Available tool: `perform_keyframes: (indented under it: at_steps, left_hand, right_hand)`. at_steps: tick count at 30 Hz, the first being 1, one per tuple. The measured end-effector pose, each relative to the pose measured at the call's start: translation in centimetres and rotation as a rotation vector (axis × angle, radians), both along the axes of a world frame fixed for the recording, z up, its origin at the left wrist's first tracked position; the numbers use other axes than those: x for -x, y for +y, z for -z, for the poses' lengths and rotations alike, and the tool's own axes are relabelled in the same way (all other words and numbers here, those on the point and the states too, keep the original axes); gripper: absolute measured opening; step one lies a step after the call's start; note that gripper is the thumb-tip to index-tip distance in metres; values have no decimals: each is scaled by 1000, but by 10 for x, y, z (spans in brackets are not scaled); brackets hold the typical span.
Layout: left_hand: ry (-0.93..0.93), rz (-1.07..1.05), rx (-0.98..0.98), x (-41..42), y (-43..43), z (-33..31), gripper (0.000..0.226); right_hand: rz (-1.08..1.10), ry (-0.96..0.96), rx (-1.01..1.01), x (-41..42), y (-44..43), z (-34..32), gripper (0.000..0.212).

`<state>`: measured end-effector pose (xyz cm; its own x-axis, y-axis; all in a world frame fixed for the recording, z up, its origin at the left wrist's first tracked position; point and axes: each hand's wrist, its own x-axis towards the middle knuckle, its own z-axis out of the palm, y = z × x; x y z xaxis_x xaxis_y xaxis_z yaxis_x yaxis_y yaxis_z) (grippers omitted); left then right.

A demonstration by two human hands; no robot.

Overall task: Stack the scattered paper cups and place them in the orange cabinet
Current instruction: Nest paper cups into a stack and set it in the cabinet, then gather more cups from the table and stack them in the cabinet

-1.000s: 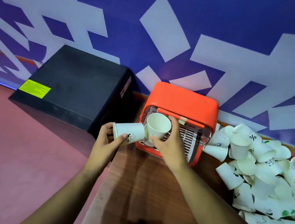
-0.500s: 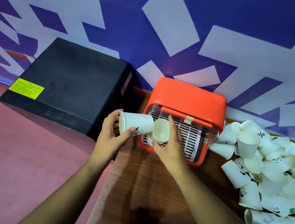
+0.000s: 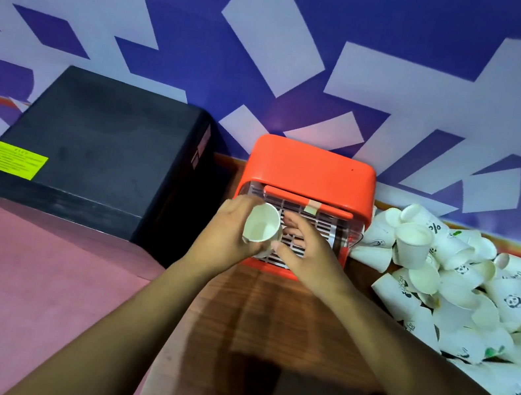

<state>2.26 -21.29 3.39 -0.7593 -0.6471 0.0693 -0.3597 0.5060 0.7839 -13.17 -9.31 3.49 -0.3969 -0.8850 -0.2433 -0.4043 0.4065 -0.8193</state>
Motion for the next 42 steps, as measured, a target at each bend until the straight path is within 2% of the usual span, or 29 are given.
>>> perform_keyframes:
  at_steps: [2,5,7,9,14,17,21,27,30,32,36,39,42]
  left_hand:
    - [-24,66,61,5,-5,1,66]
    - [-41,132,90,6,-10,11,67]
    - [-80,103,46,1,-7,19,68]
    - [-97,95,-34,-5,-5,26,73]
    - [46,-12,-387,-13,-2,36,76]
    - [87,-25,-471,-15,0,40,66]
    - [59,-74,-408,-15,-3,50,56]
    - [30,-101,-391,-15,-1,55,58]
    - [14,-120,-397,-18,1,56,62]
    - [19,-180,-406,-25,8,57,60]
    - [-1,-256,-366,-38,42,55,28]
    - [-73,-109,-364,-35,76,59,13]
    - [-162,42,-434,-18,114,67,18]
  right_hand:
    - [-28,24,-33,4,-2,3,72]
    - [-51,25,-67,4,-3,8,66]
    - [-35,-3,-67,-1,-3,13,63]
    - [-18,-24,-38,-6,-2,20,64]
    - [40,-87,3,-8,-2,25,74]
    - [89,-111,7,-8,-2,29,63]
    - [121,-61,6,-16,-6,36,55]
    - [130,10,-7,-24,-12,41,53]
    - [150,2,-42,-24,-5,43,59]
    - [160,19,-70,-23,8,41,61]
    - [132,90,-98,-9,64,28,51]
    - [187,129,-155,12,123,22,46]
    - [290,163,-195,32,185,18,40]
